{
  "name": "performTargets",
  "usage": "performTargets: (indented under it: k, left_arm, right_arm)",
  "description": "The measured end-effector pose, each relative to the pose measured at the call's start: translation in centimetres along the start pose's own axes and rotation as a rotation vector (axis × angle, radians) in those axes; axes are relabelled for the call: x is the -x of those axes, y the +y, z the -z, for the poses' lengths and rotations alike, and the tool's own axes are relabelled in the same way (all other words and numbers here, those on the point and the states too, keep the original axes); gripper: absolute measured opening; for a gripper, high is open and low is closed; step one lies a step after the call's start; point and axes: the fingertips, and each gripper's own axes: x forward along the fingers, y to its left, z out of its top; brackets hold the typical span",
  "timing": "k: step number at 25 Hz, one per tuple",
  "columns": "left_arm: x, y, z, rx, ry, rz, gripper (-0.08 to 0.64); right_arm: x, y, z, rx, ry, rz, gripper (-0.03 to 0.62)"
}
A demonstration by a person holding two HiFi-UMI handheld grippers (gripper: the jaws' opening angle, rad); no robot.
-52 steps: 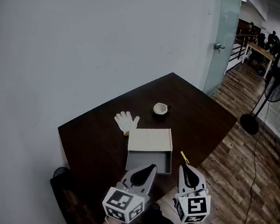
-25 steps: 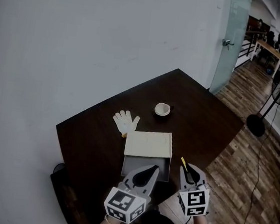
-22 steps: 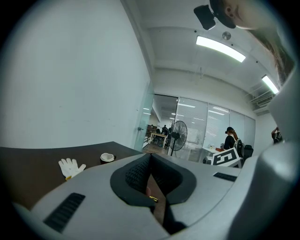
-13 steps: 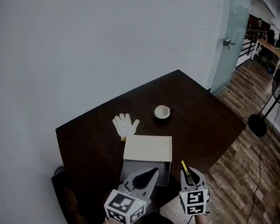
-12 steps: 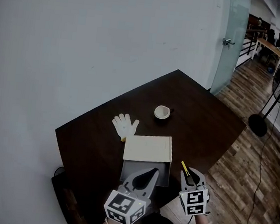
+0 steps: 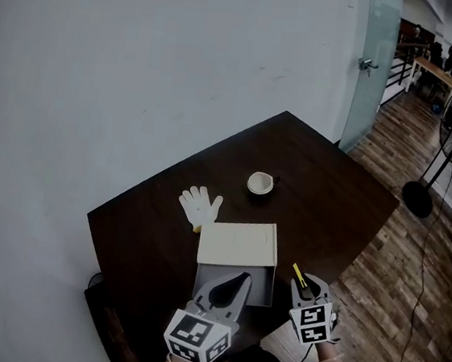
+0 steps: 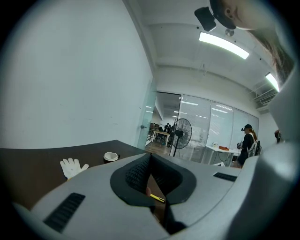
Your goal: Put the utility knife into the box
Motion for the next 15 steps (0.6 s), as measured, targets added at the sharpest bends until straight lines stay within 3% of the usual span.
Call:
performTargets:
  k: [15]
  left_arm:
    - [-1.4,2.1,0.4,0.011,0.020,-0.023,0.017]
  right_arm:
    - [-3.6,-1.3,4.9,0.027,0.130,-0.016,0.110]
